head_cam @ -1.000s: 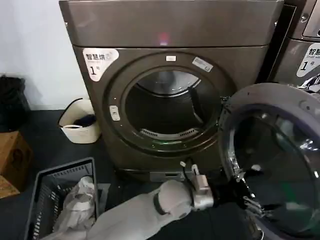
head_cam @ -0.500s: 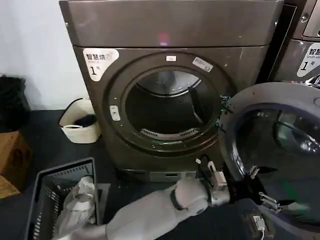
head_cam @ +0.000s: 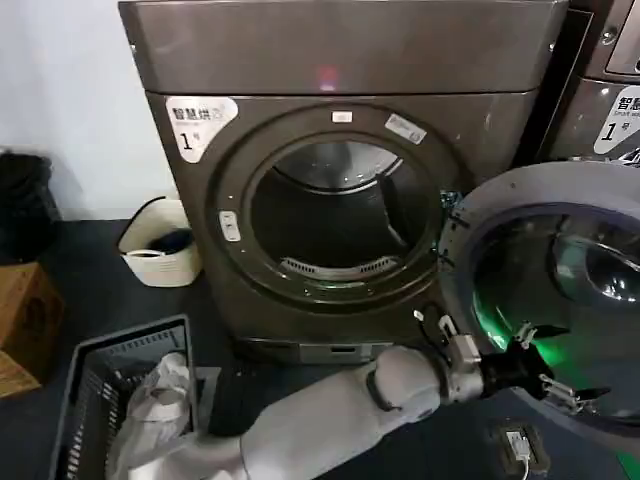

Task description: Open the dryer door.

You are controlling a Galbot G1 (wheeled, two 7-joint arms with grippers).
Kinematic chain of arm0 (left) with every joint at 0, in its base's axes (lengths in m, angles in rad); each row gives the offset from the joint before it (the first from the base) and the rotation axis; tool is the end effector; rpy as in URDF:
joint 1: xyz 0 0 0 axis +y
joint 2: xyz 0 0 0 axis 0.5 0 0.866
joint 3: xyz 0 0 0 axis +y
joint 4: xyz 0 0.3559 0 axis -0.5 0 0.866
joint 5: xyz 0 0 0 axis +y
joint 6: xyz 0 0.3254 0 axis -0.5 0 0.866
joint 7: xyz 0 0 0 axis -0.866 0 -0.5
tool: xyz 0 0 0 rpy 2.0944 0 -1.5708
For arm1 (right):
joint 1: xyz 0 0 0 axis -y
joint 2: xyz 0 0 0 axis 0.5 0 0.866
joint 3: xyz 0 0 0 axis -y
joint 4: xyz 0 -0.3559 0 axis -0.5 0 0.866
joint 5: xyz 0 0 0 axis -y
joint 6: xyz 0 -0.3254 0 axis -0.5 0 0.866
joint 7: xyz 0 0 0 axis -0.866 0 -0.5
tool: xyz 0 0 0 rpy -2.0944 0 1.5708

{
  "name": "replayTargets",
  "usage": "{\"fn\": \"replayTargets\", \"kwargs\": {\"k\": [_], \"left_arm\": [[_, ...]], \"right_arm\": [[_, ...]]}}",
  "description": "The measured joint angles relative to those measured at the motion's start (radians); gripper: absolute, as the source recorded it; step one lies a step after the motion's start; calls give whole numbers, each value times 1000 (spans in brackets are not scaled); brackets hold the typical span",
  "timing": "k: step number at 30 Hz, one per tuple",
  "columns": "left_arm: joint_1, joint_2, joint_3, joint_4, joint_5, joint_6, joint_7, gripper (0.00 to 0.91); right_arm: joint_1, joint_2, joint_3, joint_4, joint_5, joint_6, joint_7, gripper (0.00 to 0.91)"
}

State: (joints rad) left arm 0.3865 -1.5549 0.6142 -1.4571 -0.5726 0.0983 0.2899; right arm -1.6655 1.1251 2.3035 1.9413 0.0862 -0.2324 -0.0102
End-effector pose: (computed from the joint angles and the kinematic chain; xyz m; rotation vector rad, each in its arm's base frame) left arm 0.3510 -0.2872 -0.2306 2.0181 2.3213 0.0091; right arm -0.1017 -0.3704 -0.0343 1.9637 2.0301 -1.1703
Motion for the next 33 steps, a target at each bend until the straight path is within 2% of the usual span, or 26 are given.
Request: {"fn": "replayTargets", "kwargs": {"k": [6,15,33], "left_arm": [[-10,-21,4,25,0,-5,-3,907],[-30,-53,12,60,1,-10,-7,907],[-52,-54,13,127,16,-23,-47,907]], "right_arm": [[-11,1,25,-1,0,-5,-2,907],[-22,-3,70,16,0,-50,-19,907],[-39,-2,115,13,23,-33,-34,907]]}}
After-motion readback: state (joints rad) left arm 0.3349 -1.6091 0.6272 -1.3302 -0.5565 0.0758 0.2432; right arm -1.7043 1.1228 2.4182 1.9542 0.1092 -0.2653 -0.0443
